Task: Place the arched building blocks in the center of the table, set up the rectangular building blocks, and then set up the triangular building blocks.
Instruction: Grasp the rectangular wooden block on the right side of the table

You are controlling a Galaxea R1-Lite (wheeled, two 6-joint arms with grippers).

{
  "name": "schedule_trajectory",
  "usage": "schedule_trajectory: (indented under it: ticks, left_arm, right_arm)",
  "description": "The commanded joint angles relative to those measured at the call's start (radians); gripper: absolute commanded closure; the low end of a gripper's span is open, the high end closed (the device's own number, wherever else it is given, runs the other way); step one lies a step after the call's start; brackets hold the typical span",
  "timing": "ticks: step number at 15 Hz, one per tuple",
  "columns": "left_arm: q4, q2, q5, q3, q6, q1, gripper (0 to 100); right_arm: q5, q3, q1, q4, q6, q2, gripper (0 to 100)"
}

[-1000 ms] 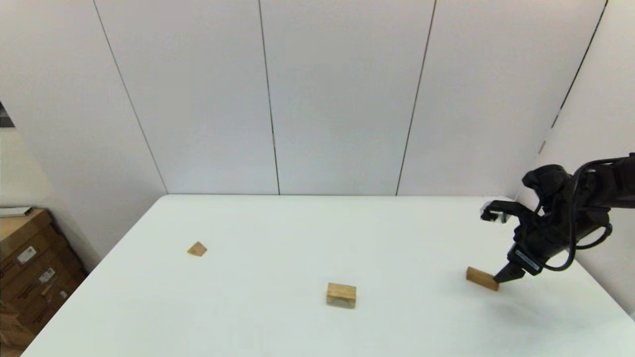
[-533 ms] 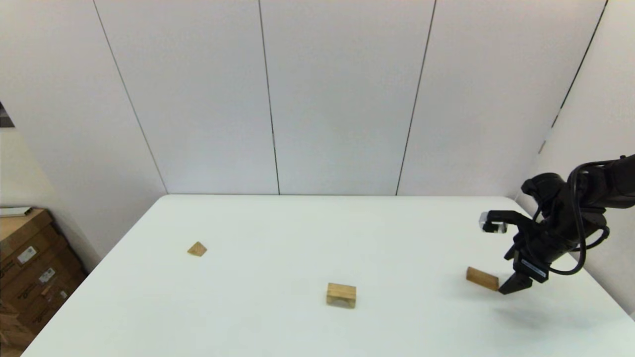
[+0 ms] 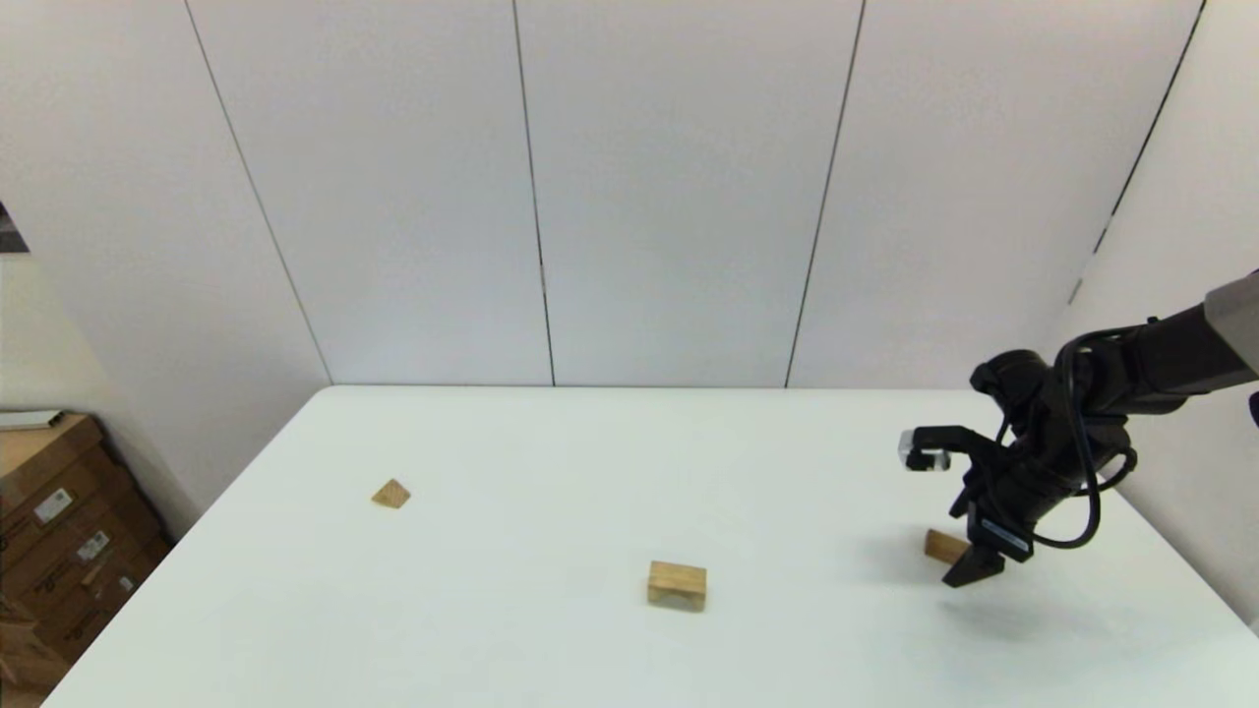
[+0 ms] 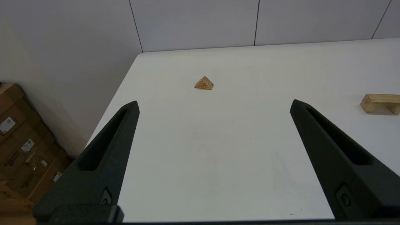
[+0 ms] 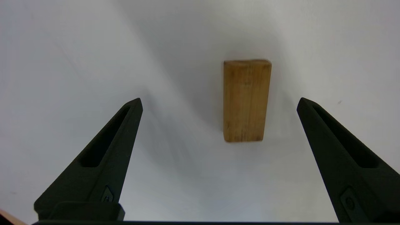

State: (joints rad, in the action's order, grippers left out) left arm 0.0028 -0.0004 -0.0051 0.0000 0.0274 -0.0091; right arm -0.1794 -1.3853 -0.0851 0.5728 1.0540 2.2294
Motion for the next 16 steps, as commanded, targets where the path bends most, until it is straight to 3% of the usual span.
schedule_trajectory:
  ticks: [1, 5, 8, 15, 16]
  left_arm:
    - [0.0, 0.0, 0.001, 0.0, 0.0, 0.0, 0]
    - [0.0, 0.0, 0.001, 0.0, 0.0, 0.0, 0]
    - [0.0, 0.0, 0.001, 0.0, 0.0, 0.0, 0]
    - [0.0, 0.0, 0.001, 0.0, 0.0, 0.0, 0]
    - [0.0, 0.0, 0.001, 0.0, 0.0, 0.0, 0]
  right_arm:
    - [0.003, -0.026, 0.002, 0.002, 0.007, 0.03, 0]
    - [0.008, -0.044, -0.008, 0.002, 0.026, 0.05, 0]
    - [0.041, -0.046, -0.018, 0.006, 0.069, 0.062, 0]
    - [0.046, -0.057, -0.015, 0.007, 0.072, 0.073, 0]
    - [0.046, -0.057, -0.015, 0.007, 0.07, 0.073, 100]
